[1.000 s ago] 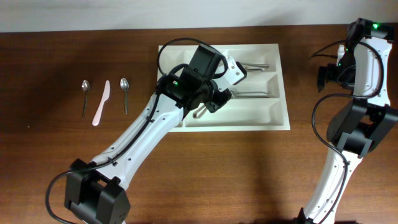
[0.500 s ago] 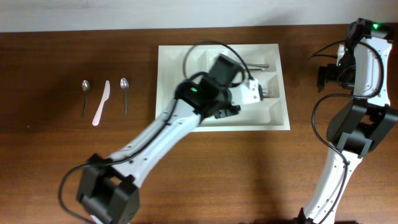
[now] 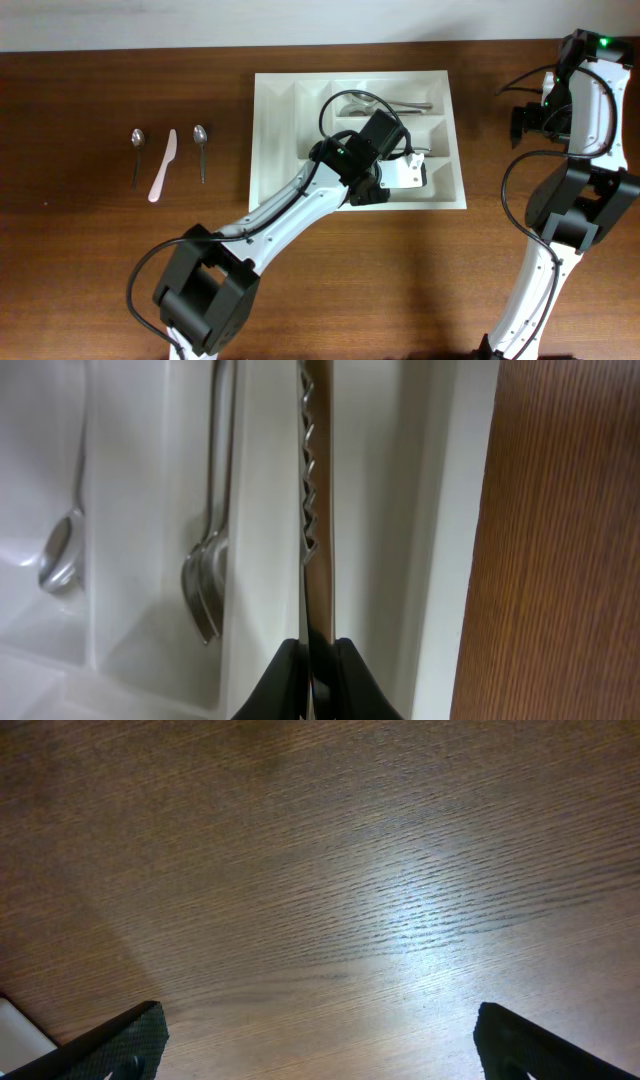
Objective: Pack container
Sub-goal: 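Lower the tongs into the bottom compartment and open the left gripper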
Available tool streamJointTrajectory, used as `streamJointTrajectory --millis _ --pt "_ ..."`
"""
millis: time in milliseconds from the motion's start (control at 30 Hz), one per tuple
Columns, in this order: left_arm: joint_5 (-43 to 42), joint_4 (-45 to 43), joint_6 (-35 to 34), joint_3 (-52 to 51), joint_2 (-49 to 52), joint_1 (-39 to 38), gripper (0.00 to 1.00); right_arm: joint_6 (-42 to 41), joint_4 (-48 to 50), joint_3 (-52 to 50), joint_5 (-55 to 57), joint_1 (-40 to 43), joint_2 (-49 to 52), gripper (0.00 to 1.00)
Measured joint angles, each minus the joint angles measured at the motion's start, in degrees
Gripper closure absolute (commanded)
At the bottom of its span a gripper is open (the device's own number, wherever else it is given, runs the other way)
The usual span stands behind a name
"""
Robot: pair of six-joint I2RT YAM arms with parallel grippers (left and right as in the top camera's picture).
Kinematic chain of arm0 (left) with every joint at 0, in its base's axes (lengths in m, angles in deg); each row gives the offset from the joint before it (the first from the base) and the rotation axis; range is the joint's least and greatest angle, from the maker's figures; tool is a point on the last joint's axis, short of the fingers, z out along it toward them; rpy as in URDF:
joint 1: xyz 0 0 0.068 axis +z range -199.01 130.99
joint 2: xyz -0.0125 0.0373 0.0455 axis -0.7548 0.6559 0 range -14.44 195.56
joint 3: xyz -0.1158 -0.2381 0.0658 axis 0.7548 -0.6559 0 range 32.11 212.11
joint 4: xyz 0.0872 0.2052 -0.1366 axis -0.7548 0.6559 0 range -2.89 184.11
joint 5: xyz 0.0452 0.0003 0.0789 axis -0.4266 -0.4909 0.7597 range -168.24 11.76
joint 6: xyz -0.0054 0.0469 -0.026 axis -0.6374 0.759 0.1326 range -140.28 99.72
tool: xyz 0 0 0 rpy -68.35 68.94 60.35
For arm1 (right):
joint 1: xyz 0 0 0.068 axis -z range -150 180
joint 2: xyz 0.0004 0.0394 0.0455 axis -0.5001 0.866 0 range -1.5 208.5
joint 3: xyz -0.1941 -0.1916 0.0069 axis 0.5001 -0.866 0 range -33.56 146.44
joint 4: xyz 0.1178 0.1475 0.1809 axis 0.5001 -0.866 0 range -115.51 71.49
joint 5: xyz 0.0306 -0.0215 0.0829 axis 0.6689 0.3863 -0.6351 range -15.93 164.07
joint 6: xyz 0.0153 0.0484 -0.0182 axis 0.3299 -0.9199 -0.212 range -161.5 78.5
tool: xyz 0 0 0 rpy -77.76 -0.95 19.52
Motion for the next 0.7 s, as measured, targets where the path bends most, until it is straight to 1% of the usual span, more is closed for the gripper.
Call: streamJointTrajectory --millis 333,633,700 --pt "0.2 0.6 0.0 0.0 3.7 0.0 0.89 -0.1 0.0 0.0 0.0 0.0 0.0 0.01" --pt "0.2 0.8 0.0 0.0 6.3 0.0 0.86 0.0 0.0 0.0 0.0 0.0 0.0 0.01" --pt "0.3 0.9 0.0 0.0 7.5 0.0 0.78 0.0 0.0 0.0 0.0 0.0 0.0 0.01"
